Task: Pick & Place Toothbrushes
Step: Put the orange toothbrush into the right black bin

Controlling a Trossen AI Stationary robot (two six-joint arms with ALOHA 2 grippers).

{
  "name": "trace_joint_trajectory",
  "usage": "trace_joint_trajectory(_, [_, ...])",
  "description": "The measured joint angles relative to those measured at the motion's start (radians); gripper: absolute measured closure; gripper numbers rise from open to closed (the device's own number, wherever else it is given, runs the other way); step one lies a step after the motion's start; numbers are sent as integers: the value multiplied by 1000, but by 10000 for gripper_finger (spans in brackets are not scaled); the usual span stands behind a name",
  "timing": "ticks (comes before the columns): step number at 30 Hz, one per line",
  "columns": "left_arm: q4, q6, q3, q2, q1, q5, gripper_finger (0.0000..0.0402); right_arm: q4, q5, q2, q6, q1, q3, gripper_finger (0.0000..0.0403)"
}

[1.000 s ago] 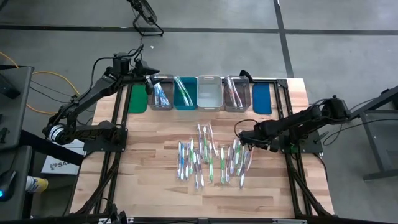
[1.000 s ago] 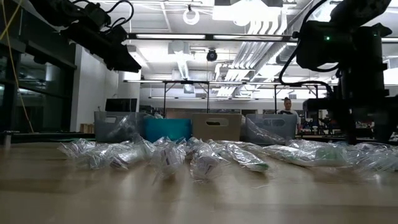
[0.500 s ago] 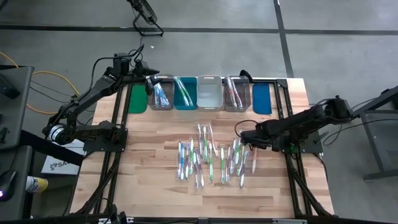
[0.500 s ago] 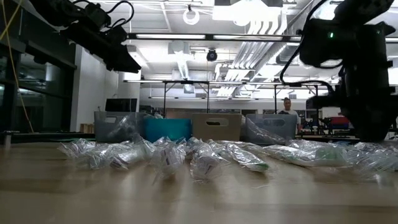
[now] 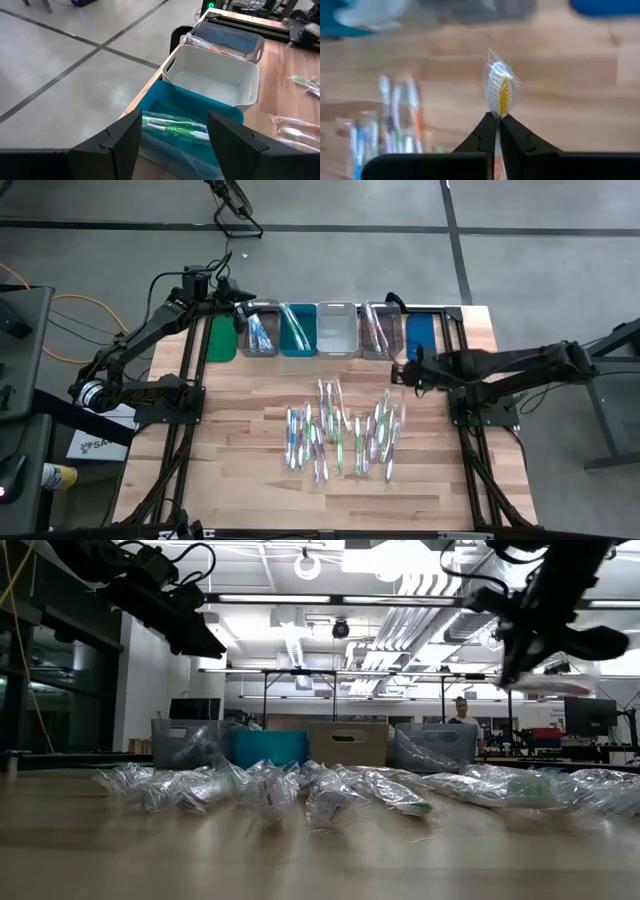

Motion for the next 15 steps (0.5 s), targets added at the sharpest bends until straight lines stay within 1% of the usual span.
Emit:
trace_joint_trajectory(5, [0, -15, 0, 0, 0, 0, 183, 62, -4, -12, -356, -143, 73, 398])
trace_joint_trajectory(8, [1, -15, 0, 0, 0, 28, 183, 137, -31, -5, -588, -241, 117, 399])
trace_joint_trajectory(15, [1, -32, 0, 0, 0, 76, 183, 318, -205, 49, -1022, -494, 189, 399])
